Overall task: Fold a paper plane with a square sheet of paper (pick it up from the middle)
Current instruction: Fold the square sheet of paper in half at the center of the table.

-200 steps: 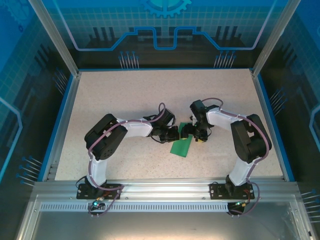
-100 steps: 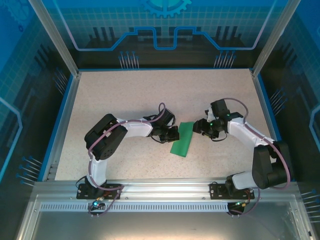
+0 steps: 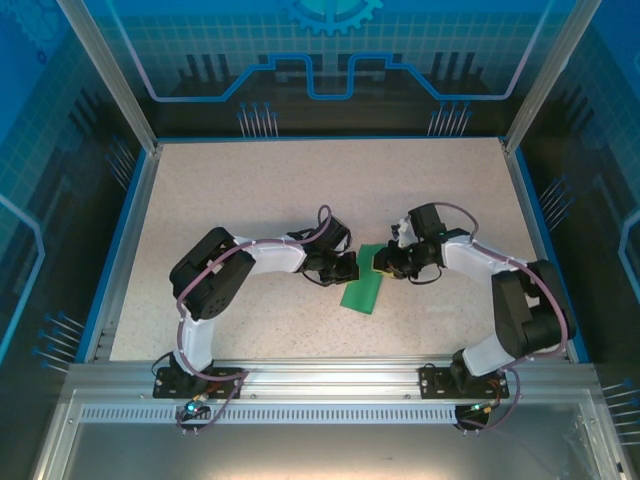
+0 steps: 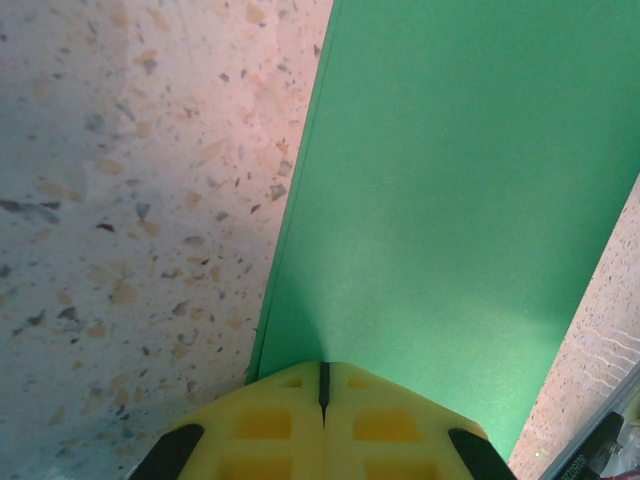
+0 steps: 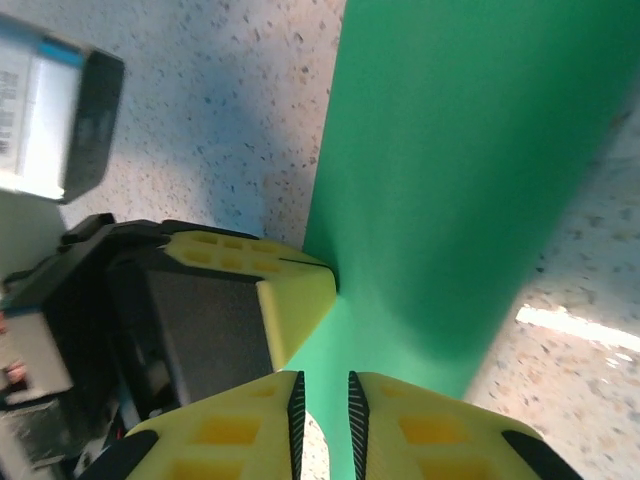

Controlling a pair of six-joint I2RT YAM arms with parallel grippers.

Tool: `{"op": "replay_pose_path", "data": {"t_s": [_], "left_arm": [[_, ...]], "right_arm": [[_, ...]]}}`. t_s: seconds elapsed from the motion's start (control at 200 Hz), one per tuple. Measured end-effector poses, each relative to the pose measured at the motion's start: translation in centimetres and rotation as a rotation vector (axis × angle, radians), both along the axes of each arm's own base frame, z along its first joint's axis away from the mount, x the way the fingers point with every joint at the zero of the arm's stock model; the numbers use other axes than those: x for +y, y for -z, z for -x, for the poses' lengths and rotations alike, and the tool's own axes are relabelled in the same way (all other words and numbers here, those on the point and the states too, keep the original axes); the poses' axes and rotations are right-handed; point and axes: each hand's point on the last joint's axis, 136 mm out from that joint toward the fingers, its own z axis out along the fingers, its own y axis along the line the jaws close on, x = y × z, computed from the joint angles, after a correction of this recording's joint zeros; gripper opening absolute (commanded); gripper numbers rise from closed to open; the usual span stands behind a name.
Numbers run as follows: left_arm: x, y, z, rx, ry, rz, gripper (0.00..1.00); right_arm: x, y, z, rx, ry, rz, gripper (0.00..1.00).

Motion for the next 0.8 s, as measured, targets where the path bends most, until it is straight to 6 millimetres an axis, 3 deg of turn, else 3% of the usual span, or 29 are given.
{"op": "replay_pose_path", "data": {"t_s": [0.48,0.8], "left_arm": [[0.0,0.0,0.0,0.006,0.001,-0.006,0.0],[0.0,0.1,0.1,0.009,0.003,-0.008,0.0]], "right_arm": [[-0.1,4.6,1.0,0.09,-0.02,0.033,0.26],[0.0,4.5,0.9,0.062,-0.037,0.018,0.28]]}}
